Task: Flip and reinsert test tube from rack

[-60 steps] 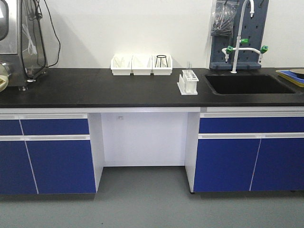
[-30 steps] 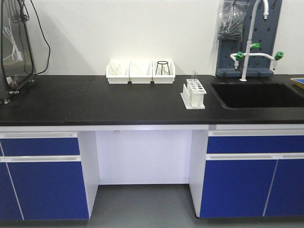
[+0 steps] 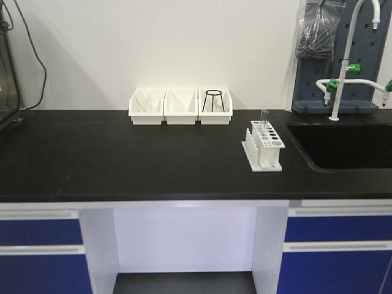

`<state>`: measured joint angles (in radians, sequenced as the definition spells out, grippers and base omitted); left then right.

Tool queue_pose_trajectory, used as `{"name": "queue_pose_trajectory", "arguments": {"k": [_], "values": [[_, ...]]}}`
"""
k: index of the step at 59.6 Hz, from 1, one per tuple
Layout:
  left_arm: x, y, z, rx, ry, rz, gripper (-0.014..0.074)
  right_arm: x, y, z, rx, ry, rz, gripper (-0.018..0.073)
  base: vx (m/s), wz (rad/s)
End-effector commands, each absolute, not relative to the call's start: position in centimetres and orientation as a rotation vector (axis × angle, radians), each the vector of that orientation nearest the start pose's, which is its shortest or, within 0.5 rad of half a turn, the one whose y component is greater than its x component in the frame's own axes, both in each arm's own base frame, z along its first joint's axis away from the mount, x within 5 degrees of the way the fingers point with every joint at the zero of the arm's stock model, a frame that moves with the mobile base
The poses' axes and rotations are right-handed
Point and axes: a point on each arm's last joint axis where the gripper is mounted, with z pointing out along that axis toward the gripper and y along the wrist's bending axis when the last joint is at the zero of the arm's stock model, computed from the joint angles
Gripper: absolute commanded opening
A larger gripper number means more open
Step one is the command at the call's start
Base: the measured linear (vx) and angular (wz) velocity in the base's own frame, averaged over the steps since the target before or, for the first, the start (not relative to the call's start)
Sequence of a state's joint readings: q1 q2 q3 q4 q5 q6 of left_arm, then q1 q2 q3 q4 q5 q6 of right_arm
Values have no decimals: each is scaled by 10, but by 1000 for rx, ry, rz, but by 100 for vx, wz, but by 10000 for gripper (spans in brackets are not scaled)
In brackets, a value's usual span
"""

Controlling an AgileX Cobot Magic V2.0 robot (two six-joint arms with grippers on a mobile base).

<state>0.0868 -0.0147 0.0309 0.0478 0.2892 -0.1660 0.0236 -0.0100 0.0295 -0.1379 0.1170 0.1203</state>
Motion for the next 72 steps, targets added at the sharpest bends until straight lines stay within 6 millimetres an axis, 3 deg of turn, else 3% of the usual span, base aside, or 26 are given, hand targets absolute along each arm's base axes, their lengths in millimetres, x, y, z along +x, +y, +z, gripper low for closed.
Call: {"name": "queue_pose_trajectory", "arguments": {"k": [1, 72], "values": [[55, 5, 186, -178, 1682, -25, -6, 56, 1, 200, -35, 1537, -12, -8, 51, -5], [55, 5, 186, -178, 1682, -25, -6, 56, 1, 200, -36, 1537, -13, -8, 48, 0]]}}
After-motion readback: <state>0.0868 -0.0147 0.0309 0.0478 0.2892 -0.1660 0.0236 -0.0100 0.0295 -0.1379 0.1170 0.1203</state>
